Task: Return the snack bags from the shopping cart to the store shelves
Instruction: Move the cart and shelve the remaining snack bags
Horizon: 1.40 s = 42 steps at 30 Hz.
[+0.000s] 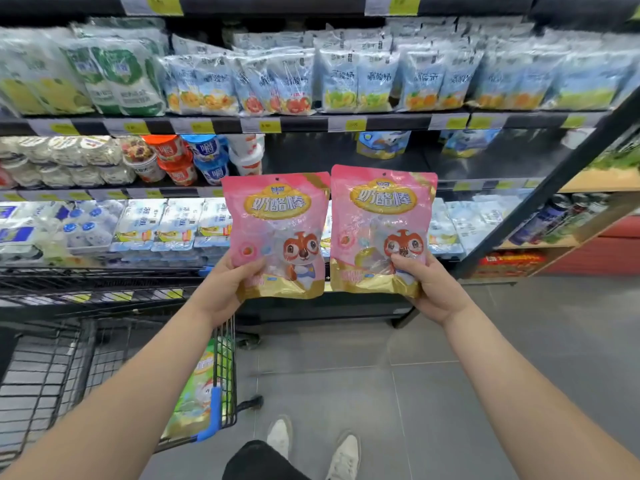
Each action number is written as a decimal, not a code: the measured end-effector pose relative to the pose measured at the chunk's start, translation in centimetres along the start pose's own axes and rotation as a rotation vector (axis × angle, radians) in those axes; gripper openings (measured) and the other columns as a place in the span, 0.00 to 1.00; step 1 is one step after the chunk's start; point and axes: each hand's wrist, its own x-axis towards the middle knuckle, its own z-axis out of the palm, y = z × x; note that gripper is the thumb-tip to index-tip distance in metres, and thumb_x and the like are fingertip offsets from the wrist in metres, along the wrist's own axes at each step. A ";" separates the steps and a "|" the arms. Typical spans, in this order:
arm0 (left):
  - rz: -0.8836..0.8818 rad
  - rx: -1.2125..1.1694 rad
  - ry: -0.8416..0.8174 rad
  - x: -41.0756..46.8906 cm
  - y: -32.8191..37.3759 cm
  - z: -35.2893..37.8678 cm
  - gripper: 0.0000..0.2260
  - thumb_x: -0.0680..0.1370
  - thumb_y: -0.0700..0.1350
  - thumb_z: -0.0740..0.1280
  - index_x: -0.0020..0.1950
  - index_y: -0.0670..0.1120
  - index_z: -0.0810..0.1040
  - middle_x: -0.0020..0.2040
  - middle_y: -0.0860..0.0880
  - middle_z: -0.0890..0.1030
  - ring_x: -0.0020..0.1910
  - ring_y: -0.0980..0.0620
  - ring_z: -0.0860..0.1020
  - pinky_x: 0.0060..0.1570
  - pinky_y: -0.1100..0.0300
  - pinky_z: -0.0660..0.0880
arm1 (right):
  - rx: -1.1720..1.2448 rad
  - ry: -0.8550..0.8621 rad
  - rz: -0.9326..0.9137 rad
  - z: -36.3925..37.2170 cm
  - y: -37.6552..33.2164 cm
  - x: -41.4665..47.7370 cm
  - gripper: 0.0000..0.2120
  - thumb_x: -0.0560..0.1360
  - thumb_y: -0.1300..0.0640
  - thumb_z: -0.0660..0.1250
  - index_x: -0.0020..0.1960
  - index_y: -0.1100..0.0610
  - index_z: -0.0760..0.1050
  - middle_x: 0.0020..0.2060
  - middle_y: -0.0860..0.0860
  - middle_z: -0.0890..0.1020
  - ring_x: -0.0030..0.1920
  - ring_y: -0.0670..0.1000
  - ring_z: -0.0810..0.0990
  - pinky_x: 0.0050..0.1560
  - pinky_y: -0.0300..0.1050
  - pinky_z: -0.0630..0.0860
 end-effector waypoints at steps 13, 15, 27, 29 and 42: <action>-0.024 -0.046 0.026 9.3 2.5 0.4 0.15 0.81 0.45 0.66 0.67 0.47 0.76 0.61 0.44 0.82 0.57 0.45 0.83 0.52 0.51 0.82 | -0.009 0.056 0.059 -1.0 -1.8 7.9 0.19 0.80 0.65 0.65 0.70 0.58 0.74 0.64 0.59 0.82 0.65 0.59 0.81 0.61 0.49 0.81; -0.019 -0.021 0.029 11.2 2.6 0.3 0.17 0.81 0.47 0.66 0.69 0.47 0.75 0.62 0.44 0.82 0.58 0.44 0.82 0.52 0.51 0.82 | -0.007 0.059 0.064 -1.3 -1.8 9.4 0.19 0.80 0.65 0.65 0.71 0.58 0.74 0.65 0.59 0.81 0.65 0.60 0.80 0.64 0.52 0.79; -0.009 -0.047 0.171 21.1 0.0 -0.6 0.18 0.78 0.47 0.70 0.68 0.47 0.77 0.61 0.44 0.82 0.57 0.43 0.82 0.54 0.45 0.80 | -0.041 0.071 0.110 -5.7 -0.7 20.4 0.17 0.72 0.62 0.70 0.61 0.59 0.78 0.52 0.56 0.86 0.56 0.55 0.85 0.58 0.46 0.82; 0.029 -0.077 0.191 23.4 -1.1 -0.6 0.18 0.77 0.46 0.70 0.67 0.48 0.78 0.61 0.45 0.82 0.54 0.46 0.83 0.45 0.49 0.82 | -0.063 0.052 0.072 -7.1 -0.1 23.2 0.21 0.73 0.62 0.69 0.67 0.61 0.76 0.57 0.58 0.85 0.59 0.58 0.84 0.58 0.48 0.82; 0.446 0.011 0.141 37.4 -4.5 -1.2 0.18 0.73 0.47 0.73 0.62 0.46 0.78 0.53 0.49 0.84 0.49 0.49 0.84 0.42 0.43 0.82 | -0.117 -0.042 -0.295 -13.5 1.9 37.4 0.41 0.66 0.56 0.79 0.75 0.60 0.68 0.69 0.64 0.76 0.67 0.66 0.77 0.64 0.66 0.76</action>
